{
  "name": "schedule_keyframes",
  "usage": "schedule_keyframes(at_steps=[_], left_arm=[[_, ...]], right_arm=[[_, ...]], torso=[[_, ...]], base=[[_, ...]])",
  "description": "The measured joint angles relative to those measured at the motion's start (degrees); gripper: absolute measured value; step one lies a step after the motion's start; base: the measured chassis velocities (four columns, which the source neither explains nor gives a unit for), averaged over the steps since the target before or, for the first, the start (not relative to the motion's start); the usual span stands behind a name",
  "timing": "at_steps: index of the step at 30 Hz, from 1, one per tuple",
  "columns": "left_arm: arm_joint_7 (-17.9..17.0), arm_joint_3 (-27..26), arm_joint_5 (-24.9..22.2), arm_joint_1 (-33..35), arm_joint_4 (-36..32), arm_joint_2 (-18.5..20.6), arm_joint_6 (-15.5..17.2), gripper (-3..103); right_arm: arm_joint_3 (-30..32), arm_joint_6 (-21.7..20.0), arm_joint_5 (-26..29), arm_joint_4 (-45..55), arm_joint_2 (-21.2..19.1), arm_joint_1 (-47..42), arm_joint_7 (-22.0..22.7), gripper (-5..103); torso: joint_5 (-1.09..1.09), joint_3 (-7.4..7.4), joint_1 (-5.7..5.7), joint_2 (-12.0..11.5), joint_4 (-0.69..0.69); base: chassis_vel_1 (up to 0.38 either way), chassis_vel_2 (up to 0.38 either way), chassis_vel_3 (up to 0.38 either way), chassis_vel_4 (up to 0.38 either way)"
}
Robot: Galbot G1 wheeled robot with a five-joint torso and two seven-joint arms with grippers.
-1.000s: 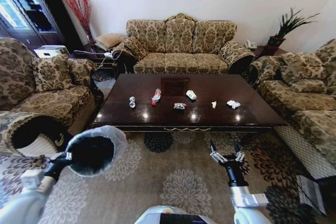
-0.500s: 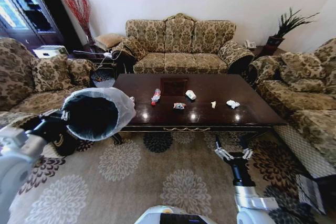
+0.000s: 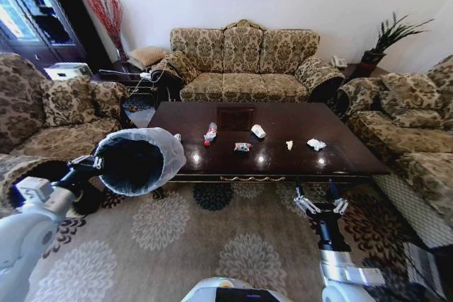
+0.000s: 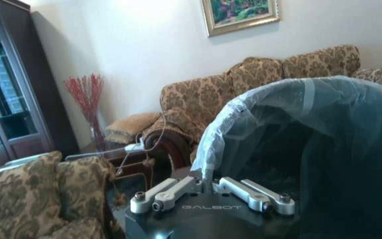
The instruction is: Move to the front of the table and place the trash on the table into the trash bin.
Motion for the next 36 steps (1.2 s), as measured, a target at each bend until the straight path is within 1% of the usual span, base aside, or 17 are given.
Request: schedule_keyframes(at_steps=[6,13,14,20,28,32,36], left_arm=[[0.1,-0.4,-0.1,-0.6,0.1,1.2,0.0,1],[0.4,-1.2,-0.8,-0.4,-0.3,1.7,0.0,1],[0.5,-1.2,-0.7,-0.2,-0.4,1.7,0.0,1],[0.4,-1.1,-0.6,0.0,-0.6,1.7,0.1,1],[0.3,-0.8,-0.6,-0.4,-1.0,1.5,0.3,1],[0.7,-0.6,-0.6,-0.6,-0.8,1.6,0.4,1],[1.0,-0.6,-0.6,-0.7,-0.7,1.6,0.4,1]], right_arm=[[0.1,1.2,-0.8,-0.4,0.3,0.3,0.6,100],[-0.4,2.5,-1.0,-0.6,0.4,0.3,0.2,100],[-0.5,2.7,-0.9,-0.7,0.2,0.3,0.0,100],[-0.5,3.2,-0.6,-1.1,-0.3,0.2,-0.3,100],[-1.0,3.3,-0.7,-1.6,-0.5,0.0,-0.3,100],[-2.1,1.3,-1.2,0.1,0.1,0.3,-0.5,100],[-2.6,0.7,-1.4,0.6,0.4,0.5,-0.5,100]], torso=[[-0.02,0.04,0.11,0.0,-0.02],[0.00,-0.01,-0.03,0.0,-0.02],[0.02,-0.03,-0.07,0.0,0.01],[-0.02,-0.01,-0.03,0.0,0.00],[0.02,0.01,0.03,0.0,-0.01],[-0.04,0.01,0.03,0.0,-0.01],[0.02,0.00,0.01,0.0,0.00]], base=[[-0.162,0.159,0.160,-0.174],[-0.005,0.014,0.012,-0.006],[0.099,-0.004,-0.062,0.016],[0.105,0.036,-0.092,-0.023],[0.152,0.178,-0.141,-0.194],[0.260,0.260,-0.260,-0.267],[0.330,0.307,-0.310,-0.299]])
